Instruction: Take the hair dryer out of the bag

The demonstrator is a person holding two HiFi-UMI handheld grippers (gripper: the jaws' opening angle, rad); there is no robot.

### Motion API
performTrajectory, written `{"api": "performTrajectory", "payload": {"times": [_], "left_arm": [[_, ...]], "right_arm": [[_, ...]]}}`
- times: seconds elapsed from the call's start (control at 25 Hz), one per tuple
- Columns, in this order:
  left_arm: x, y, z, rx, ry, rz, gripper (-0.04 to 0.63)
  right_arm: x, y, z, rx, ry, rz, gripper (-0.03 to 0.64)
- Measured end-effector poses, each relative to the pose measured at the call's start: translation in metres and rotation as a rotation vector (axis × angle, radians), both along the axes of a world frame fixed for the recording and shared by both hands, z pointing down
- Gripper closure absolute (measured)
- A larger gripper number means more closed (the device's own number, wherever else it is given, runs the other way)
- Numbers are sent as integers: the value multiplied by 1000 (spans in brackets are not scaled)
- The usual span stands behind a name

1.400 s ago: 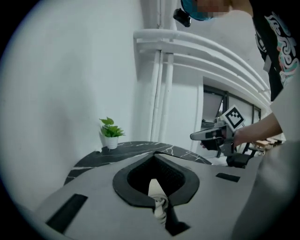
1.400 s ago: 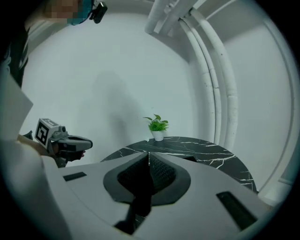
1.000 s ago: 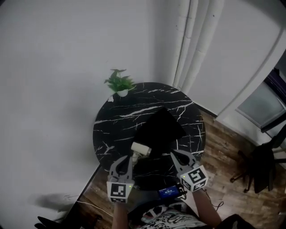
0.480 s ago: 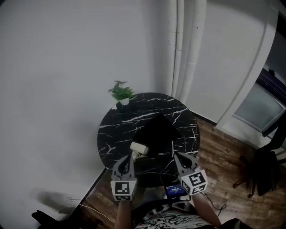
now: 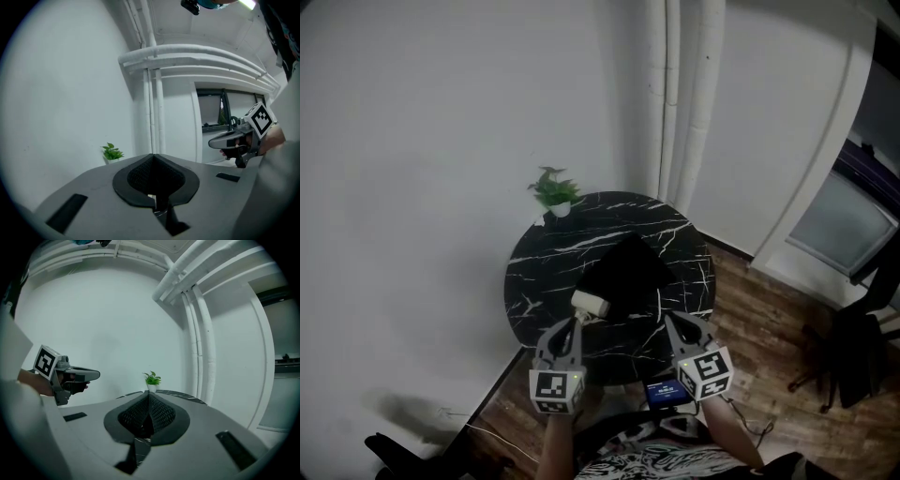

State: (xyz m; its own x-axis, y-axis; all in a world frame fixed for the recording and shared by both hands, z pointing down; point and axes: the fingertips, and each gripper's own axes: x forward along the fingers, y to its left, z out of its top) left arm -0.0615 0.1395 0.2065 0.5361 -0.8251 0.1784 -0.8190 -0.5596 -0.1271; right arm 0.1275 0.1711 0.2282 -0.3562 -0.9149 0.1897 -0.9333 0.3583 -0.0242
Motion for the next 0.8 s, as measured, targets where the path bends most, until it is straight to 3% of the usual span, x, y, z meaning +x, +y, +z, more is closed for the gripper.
{"api": "performTrajectory", "payload": {"times": [0.8], "left_arm": [[10, 6, 0, 13, -27, 1, 581]], "right_arm": [[12, 10, 10, -18, -16, 10, 599]]}}
